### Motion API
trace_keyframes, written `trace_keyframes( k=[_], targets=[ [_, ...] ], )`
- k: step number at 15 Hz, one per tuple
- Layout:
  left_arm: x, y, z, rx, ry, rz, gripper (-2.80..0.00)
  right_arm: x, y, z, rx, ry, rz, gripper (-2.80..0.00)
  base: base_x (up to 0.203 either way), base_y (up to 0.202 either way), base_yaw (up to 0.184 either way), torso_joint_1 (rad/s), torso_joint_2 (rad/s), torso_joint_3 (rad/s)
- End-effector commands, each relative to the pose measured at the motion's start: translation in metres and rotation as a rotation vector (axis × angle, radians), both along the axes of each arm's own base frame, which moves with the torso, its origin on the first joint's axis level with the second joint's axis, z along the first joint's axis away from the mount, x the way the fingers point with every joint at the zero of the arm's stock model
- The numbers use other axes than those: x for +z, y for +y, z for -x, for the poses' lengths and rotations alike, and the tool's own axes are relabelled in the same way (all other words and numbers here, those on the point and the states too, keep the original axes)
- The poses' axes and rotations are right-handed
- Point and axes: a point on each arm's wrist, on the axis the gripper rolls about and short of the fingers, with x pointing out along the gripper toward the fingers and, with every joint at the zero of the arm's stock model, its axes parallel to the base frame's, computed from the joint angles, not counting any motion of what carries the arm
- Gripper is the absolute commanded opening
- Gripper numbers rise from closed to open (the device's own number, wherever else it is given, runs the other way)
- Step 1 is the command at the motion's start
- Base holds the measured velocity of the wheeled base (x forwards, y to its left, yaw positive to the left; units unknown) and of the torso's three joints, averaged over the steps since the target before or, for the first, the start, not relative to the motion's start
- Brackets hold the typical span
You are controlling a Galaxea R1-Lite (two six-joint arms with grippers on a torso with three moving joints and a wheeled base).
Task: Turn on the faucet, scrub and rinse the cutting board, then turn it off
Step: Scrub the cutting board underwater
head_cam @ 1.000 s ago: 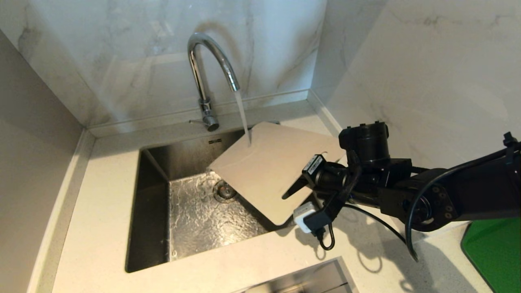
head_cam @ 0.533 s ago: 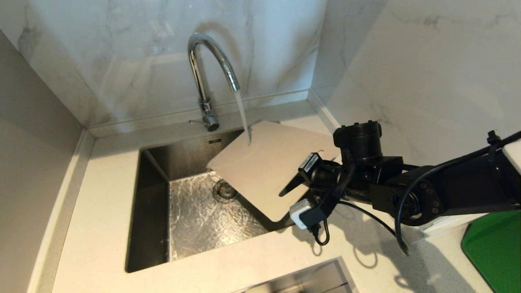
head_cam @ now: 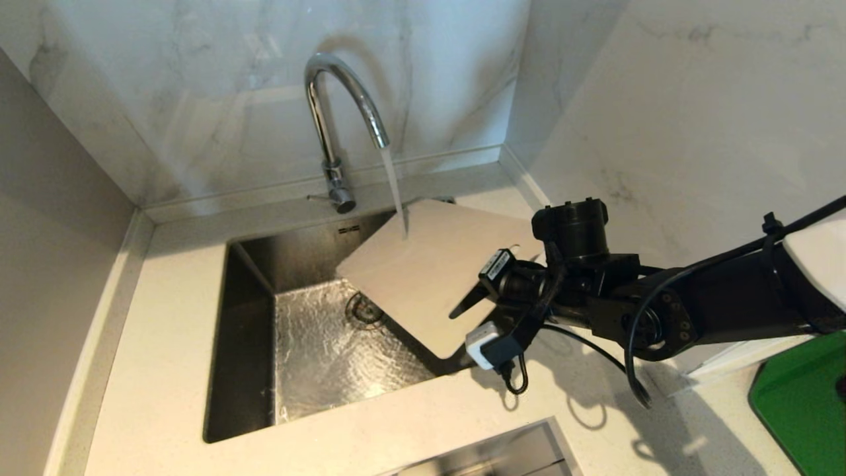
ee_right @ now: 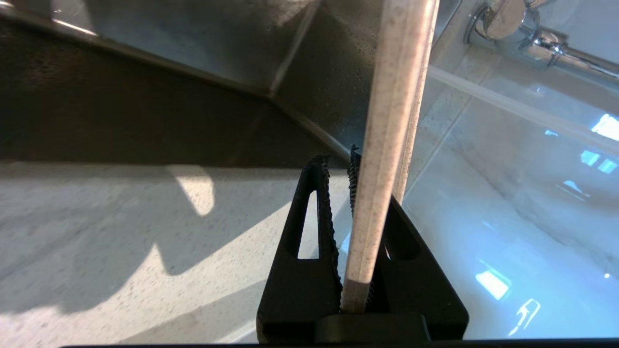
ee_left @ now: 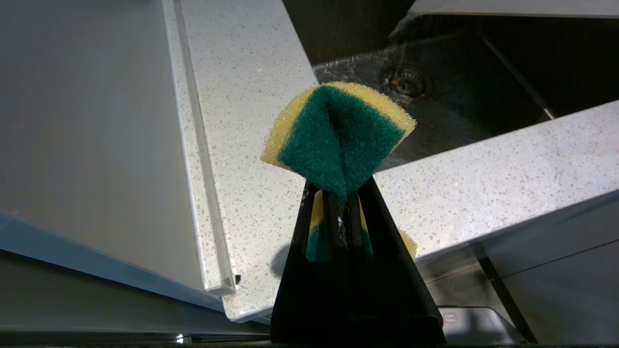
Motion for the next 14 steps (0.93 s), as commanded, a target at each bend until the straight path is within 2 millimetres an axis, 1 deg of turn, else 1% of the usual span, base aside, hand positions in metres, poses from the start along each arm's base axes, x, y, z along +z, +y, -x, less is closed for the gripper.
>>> trace_keyframes(
  k=[1, 6, 9, 12, 14],
  targets=[
    [0.0, 0.0, 0.0, 0.0, 0.001, 0.001, -2.8, -0.003, 0.003, -0.007, 0.006, -0.006, 0.009, -2.8, 0.0, 0.0, 0.0, 0.0, 0.0, 0.0],
    [0.0, 0.0, 0.0, 0.0, 0.001, 0.001, -2.8, -0.002, 0.004, -0.008, 0.005, -0.009, 0.009, -2.8, 0.0, 0.0, 0.0, 0.0, 0.0, 0.0],
    [0.0, 0.0, 0.0, 0.0, 0.001, 0.001, -2.8, 0.003, 0.002, -0.003, 0.006, -0.017, 0.004, -2.8, 0.0, 0.0, 0.0, 0.0, 0.0, 0.0],
    [0.0, 0.0, 0.0, 0.0, 0.001, 0.001, -2.8, 0.008, -0.005, 0.011, 0.007, -0.018, 0.003, -2.8, 0.0, 0.0, 0.0, 0.0, 0.0, 0.0],
    [0.0, 0.0, 0.0, 0.0, 0.001, 0.001, -2.8, 0.01, -0.011, 0.026, 0.008, -0.013, 0.005, -2.8, 0.0, 0.0, 0.0, 0.0, 0.0, 0.0]
  ],
)
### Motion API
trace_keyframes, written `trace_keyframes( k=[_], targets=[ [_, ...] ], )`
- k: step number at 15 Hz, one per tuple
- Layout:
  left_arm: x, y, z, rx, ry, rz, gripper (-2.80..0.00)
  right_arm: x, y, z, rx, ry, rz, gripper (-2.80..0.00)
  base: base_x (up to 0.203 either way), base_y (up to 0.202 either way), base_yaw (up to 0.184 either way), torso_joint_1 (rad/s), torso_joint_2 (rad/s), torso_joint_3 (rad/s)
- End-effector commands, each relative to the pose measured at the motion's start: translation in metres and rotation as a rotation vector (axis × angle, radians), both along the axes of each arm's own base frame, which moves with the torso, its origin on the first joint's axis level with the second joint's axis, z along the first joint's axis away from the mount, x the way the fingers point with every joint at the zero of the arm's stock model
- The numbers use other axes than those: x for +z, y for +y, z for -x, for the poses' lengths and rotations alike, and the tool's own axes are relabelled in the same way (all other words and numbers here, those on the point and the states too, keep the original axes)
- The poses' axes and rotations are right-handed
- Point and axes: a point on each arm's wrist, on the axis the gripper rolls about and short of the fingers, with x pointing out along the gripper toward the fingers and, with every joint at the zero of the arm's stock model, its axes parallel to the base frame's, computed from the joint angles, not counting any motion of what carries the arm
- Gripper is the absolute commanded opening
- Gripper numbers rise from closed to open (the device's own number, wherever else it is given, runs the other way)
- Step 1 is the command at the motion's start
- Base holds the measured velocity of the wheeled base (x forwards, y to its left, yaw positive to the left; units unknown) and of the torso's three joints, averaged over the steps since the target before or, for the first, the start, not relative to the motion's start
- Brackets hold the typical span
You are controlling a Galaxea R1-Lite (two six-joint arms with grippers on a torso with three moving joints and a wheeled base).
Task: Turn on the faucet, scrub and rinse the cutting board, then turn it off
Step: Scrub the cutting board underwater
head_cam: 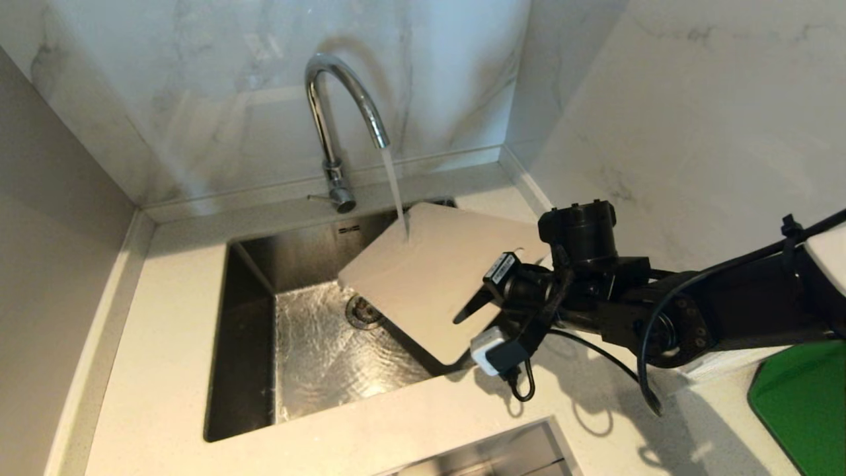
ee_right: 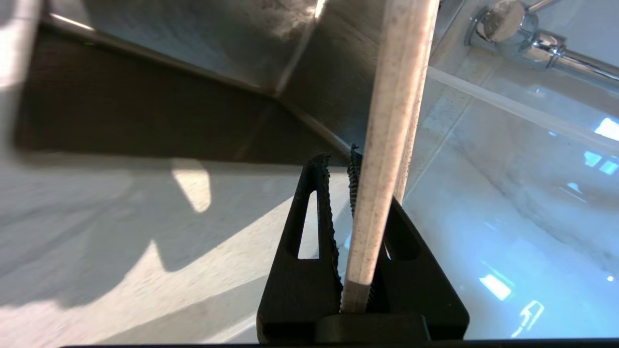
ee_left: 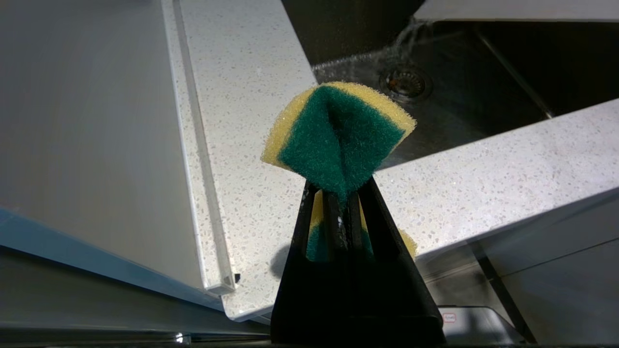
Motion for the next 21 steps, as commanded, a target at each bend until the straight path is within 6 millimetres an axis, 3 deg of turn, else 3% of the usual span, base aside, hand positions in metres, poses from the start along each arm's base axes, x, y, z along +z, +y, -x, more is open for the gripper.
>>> trace_keyframes(
  k=[1, 7, 12, 21],
  targets=[
    [0.0, 0.0, 0.0, 0.0, 0.001, 0.0, -2.8, 0.011, -0.01, 0.022, 0.008, -0.023, 0.001, -2.8, 0.0, 0.0, 0.0, 0.0, 0.0, 0.0],
    [0.0, 0.0, 0.0, 0.0, 0.001, 0.0, -2.8, 0.024, -0.034, 0.076, 0.005, -0.047, -0.015, -2.8, 0.0, 0.0, 0.0, 0.0, 0.0, 0.0],
    [0.0, 0.0, 0.0, 0.0, 0.001, 0.0, -2.8, 0.028, -0.048, 0.106, -0.003, -0.057, -0.044, -2.8, 0.0, 0.0, 0.0, 0.0, 0.0, 0.0],
    [0.0, 0.0, 0.0, 0.0, 0.001, 0.0, -2.8, 0.026, -0.049, 0.119, 0.104, -0.007, -0.081, -2.8, 0.0, 0.0, 0.0, 0.0, 0.0, 0.0]
  ],
)
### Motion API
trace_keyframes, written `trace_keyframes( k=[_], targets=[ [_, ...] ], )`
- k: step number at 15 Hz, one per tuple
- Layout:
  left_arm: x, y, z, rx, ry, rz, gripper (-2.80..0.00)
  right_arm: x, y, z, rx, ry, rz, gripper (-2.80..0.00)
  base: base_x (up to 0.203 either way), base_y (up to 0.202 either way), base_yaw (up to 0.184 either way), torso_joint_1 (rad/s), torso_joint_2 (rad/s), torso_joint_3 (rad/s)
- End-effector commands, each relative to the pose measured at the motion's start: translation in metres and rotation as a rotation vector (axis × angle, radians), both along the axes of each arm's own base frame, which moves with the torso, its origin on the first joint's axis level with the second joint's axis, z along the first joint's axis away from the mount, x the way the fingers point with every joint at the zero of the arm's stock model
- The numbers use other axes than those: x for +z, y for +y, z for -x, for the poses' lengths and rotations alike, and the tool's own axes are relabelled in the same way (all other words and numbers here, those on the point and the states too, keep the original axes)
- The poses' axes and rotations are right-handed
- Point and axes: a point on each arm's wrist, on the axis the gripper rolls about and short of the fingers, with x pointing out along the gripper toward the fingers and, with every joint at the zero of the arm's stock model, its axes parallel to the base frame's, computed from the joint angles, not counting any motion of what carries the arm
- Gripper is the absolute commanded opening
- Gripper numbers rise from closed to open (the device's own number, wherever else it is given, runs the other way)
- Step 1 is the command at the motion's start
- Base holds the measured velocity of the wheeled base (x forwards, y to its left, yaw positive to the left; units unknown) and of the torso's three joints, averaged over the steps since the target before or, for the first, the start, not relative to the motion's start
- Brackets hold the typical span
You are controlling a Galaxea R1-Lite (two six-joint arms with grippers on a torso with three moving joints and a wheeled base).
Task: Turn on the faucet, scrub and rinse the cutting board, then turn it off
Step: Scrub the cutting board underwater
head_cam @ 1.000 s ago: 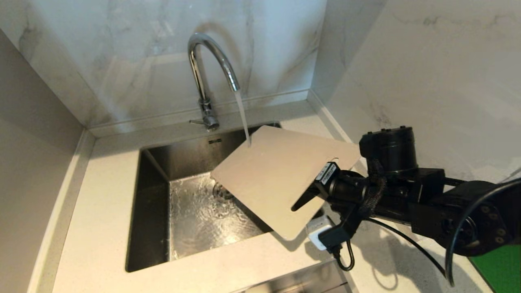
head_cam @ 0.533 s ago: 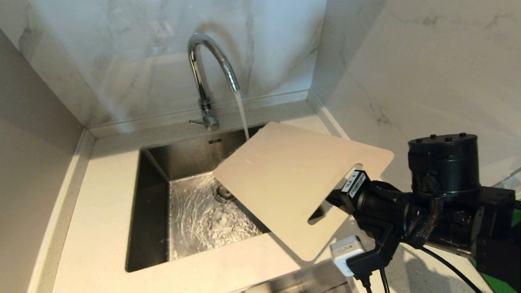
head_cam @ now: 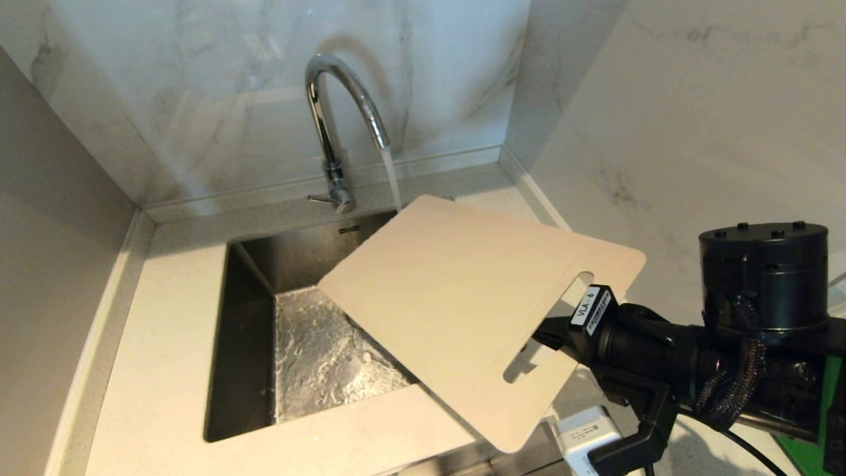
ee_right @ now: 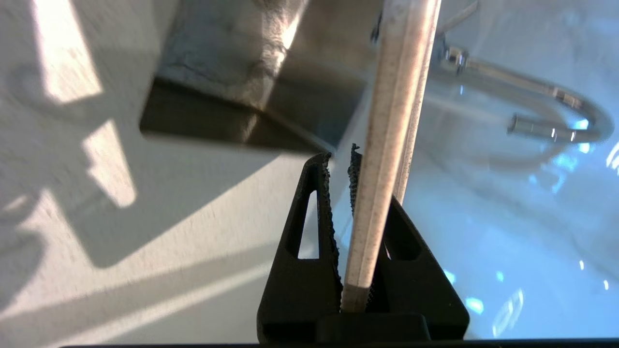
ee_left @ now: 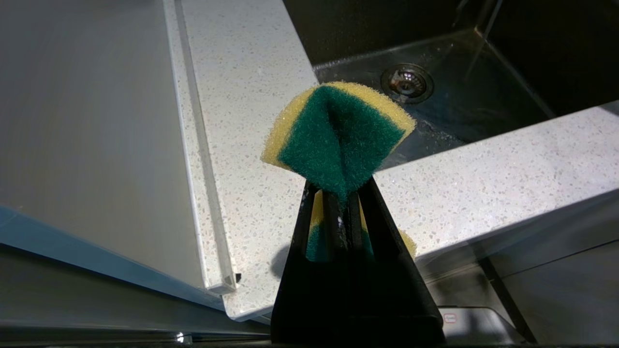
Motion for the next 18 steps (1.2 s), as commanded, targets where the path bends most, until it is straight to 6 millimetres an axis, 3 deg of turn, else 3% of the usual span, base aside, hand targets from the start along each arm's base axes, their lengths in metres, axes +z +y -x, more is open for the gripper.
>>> trace_keyframes(
  k=[1, 7, 13, 18],
  targets=[
    [0.0, 0.0, 0.0, 0.0, 0.001, 0.0, -2.8, 0.001, 0.002, 0.002, 0.045, -0.001, 0.002, -2.8, 0.0, 0.0, 0.0, 0.0, 0.0, 0.0],
    [0.0, 0.0, 0.0, 0.0, 0.001, -0.001, -2.8, -0.002, 0.012, 0.013, 0.136, -0.026, 0.055, -2.8, 0.0, 0.0, 0.0, 0.0, 0.0, 0.0],
    [0.0, 0.0, 0.0, -0.001, 0.001, -0.001, -2.8, -0.019, 0.018, 0.022, 0.199, 0.005, 0.106, -2.8, 0.0, 0.0, 0.0, 0.0, 0.0, 0.0],
    [0.0, 0.0, 0.0, -0.001, 0.001, -0.001, -2.8, -0.04, 0.024, 0.018, 0.327, 0.077, 0.112, -2.8, 0.0, 0.0, 0.0, 0.0, 0.0, 0.0]
  ],
)
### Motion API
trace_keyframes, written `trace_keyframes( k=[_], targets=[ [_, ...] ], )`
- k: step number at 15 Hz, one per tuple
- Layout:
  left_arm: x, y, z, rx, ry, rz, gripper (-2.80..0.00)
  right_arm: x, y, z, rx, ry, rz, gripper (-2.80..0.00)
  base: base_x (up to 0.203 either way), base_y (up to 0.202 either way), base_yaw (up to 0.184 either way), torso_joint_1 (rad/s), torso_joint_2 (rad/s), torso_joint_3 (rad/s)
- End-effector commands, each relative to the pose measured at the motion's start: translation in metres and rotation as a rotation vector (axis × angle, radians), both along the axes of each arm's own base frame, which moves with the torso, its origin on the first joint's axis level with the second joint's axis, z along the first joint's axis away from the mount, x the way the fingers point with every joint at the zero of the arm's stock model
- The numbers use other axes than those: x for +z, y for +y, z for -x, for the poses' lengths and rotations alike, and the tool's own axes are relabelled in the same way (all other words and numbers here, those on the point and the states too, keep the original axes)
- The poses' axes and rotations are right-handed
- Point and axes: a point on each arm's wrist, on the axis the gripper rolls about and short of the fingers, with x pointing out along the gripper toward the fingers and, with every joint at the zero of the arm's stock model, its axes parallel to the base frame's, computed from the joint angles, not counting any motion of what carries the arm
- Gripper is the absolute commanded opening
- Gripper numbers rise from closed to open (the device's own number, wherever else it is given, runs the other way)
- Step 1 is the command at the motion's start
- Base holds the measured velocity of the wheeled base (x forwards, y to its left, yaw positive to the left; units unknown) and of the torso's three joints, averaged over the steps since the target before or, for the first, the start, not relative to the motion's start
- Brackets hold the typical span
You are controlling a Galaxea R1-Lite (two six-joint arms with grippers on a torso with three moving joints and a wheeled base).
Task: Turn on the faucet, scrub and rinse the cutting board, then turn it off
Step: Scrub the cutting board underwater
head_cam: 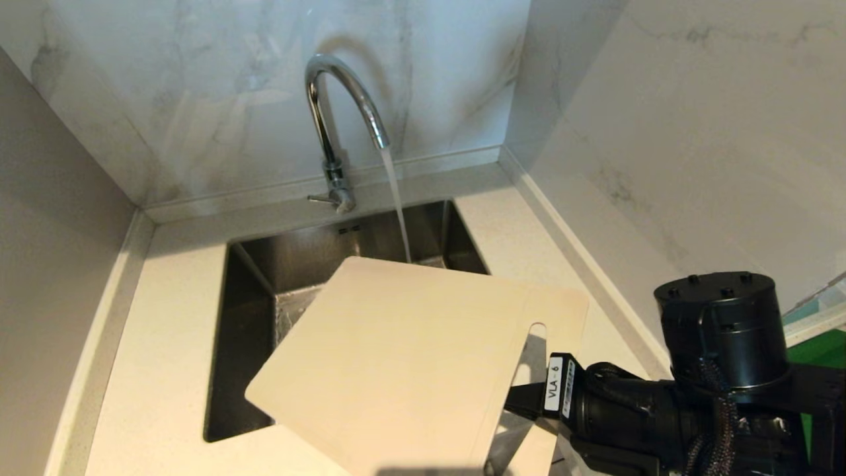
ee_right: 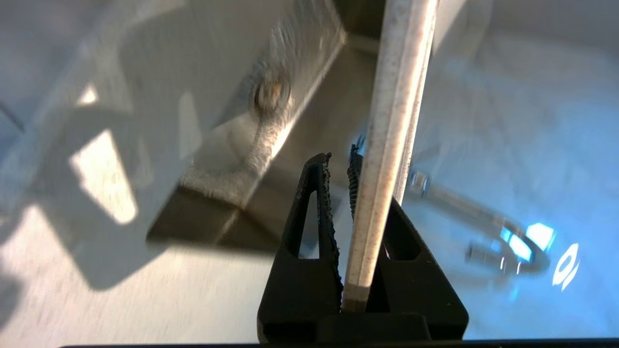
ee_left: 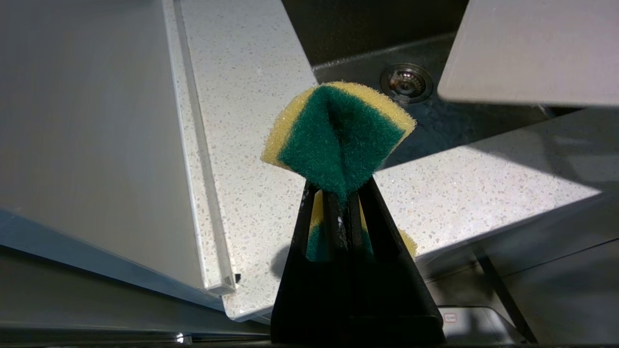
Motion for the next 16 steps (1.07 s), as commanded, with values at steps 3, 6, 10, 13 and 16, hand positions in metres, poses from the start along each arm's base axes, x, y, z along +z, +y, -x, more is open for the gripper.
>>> trace_keyframes(
  k=[3, 6, 10, 13, 16],
  targets=[
    [0.0, 0.0, 0.0, 0.0, 0.001, 0.001, -2.8, -0.017, 0.0, 0.002, 0.045, 0.033, 0.044, -2.8, 0.0, 0.0, 0.0, 0.0, 0.0, 0.0],
    [0.0, 0.0, 0.0, 0.0, 0.001, 0.001, -2.8, -0.019, 0.0, 0.002, 0.068, 0.016, 0.064, -2.8, 0.0, 0.0, 0.0, 0.0, 0.0, 0.0],
    [0.0, 0.0, 0.0, 0.0, 0.001, 0.001, -2.8, -0.021, 0.005, -0.006, 0.115, 0.007, 0.074, -2.8, 0.0, 0.0, 0.0, 0.0, 0.0, 0.0],
    [0.0, 0.0, 0.0, 0.001, 0.0, 0.001, -2.8, -0.012, 0.008, -0.01, 0.141, -0.039, 0.059, -2.8, 0.0, 0.0, 0.0, 0.0, 0.0, 0.0],
    [0.0, 0.0, 0.0, 0.0, 0.001, 0.001, -2.8, -0.007, 0.011, -0.011, 0.184, -0.057, 0.04, -2.8, 0.0, 0.0, 0.0, 0.0, 0.0, 0.0]
  ],
)
